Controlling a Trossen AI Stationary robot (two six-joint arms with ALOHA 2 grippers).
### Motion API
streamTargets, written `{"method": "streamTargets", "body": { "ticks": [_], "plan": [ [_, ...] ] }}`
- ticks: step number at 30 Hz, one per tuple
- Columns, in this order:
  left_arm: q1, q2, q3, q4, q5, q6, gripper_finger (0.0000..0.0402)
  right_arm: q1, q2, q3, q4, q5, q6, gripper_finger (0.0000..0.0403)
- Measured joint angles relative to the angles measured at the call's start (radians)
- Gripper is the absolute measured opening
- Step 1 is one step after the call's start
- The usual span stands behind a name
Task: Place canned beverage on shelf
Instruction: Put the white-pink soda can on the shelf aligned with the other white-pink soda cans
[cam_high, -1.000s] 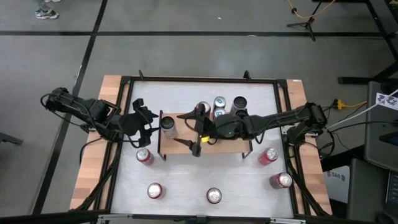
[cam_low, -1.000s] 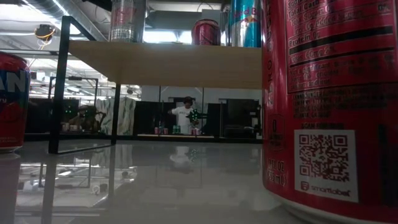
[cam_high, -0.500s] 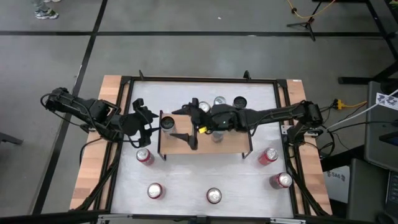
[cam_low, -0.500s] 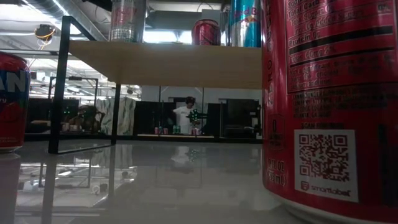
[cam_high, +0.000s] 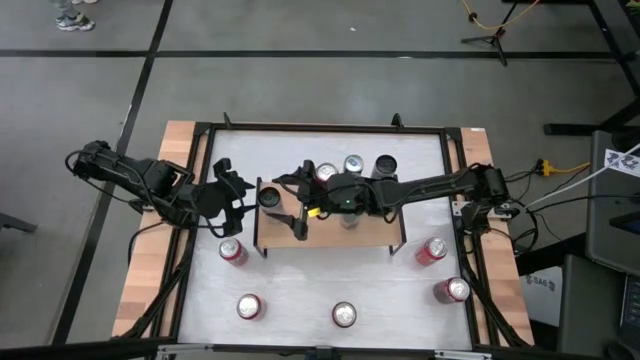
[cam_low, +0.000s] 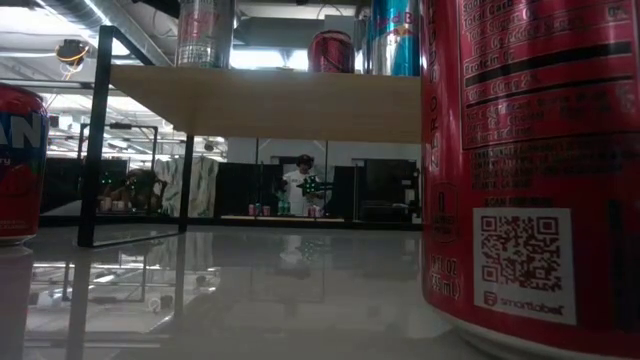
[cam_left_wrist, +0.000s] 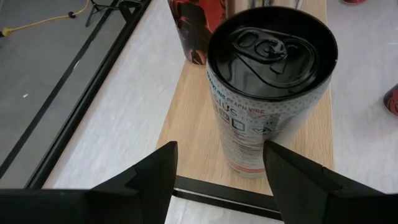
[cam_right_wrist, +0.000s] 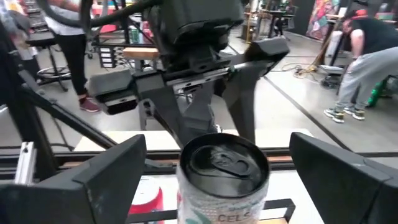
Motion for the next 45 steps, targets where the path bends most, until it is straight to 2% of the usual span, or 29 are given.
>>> {"method": "streamTargets", "body": {
  "ticks": [14,31,35,45],
  "plan": [
    [0.0,0.0,0.0,0.004,0.001,-0.002,0.0229,0.0,0.062,0.0,0.044,0.0,-0.002,0.0386],
    [0.0,0.0,0.0,0.008,0.0,-0.002,0.0229,0.0,0.07,0.002,0.05,-0.005,-0.001,0.0383],
    [0.0,0.0,0.0,0.008,0.001,-0.002,0.0229,0.0,0.07,0.002,0.046,-0.005,-0.001,0.0358],
    [0.0,0.0,0.0,0.008,0.002,-0.002,0.0229,-0.001,0.07,0.001,0.047,-0.004,-0.001,0.0253]
  ]
}}
